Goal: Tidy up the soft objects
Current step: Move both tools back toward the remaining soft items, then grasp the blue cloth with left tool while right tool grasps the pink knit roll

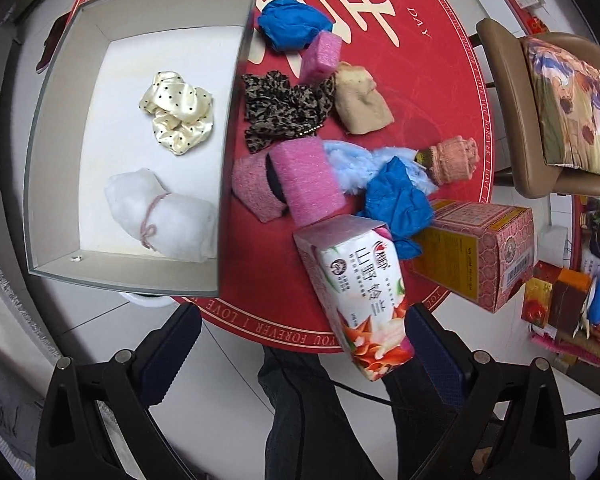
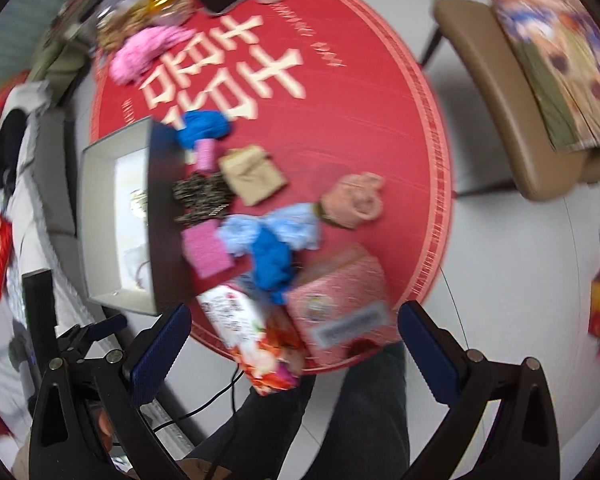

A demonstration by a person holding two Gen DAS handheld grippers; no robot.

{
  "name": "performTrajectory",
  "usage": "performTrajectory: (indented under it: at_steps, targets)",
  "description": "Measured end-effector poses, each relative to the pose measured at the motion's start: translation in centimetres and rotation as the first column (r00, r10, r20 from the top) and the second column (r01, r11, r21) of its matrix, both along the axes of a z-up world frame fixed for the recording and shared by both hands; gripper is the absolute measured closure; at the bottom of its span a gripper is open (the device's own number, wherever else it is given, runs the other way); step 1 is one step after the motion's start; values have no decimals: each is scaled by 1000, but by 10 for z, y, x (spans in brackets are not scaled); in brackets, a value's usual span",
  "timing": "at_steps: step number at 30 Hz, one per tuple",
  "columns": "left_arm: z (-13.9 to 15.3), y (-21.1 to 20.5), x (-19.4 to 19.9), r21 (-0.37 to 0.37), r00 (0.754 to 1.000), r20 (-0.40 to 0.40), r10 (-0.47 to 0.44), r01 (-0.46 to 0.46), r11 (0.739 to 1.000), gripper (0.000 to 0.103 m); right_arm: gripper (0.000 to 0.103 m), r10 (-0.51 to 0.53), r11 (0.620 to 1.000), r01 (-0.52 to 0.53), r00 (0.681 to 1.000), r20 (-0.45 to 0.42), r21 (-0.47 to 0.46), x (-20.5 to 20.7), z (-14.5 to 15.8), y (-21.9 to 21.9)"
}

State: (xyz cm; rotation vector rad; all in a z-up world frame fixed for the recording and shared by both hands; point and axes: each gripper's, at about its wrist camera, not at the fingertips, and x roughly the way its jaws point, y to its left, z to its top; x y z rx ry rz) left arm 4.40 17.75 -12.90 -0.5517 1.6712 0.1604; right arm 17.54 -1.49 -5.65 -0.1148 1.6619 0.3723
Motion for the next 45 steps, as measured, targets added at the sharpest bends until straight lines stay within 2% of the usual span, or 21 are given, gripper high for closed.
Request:
performTrajectory:
  at_steps: [2,6,9,11,17,28,32,35,38,41,43,44,45]
  targets:
    - [0,-4,3,-2,1000,-4,9,-9,1000,1,0,-12,1000,12,1000,-13,0,9,-5,-15]
    - [2,-7,13,4,997,-7,76,-76,997,1,0,34,999,-34,999,-31,-7,22,-15,-23]
    - [-14,-10,18,-51,989,-78,124,-129,990,1,0,61,998,-61,998,-34,-2,35,-21,-24]
    - [-21,-14,21,-44,987,-103,126,-131,990,1,0,74,997,-74,996,-41,0,42,-24,-24]
    - [-13,-13,47,-2,982,-18,187,-187,982,1,0,78,997,-78,993,-85,-1,59,-51,-34]
    - [-32,2,140,94,989,25,145,-146,985,1,0,57,998,-54,981,-188,19,81,-104,-35]
    - [-44,11,188,217,996,39,84,-91,972,1,0,67,998,-63,978,-198,27,91,-118,-31]
    - [-66,16,221,293,1000,9,7,-10,956,1,0,66,997,-58,975,-211,42,98,-127,-30]
    - [-96,20,242,324,998,-56,-23,41,945,1,0,74,996,-63,972,-224,57,103,-137,-28]
    - [-114,23,256,308,997,-72,-22,43,950,1,0,82,995,-68,970,-228,66,108,-144,-26]
    - [-122,18,266,311,996,-78,-51,73,948,1,0,83,995,-69,969,-233,70,110,-147,-26]
    - [-126,16,270,324,994,-89,-69,95,941,1,0,83,995,-68,968,-238,70,111,-149,-27]
    - [-130,14,274,365,990,-116,-85,122,923,1,0,82,995,-67,967,-240,72,111,-150,-28]
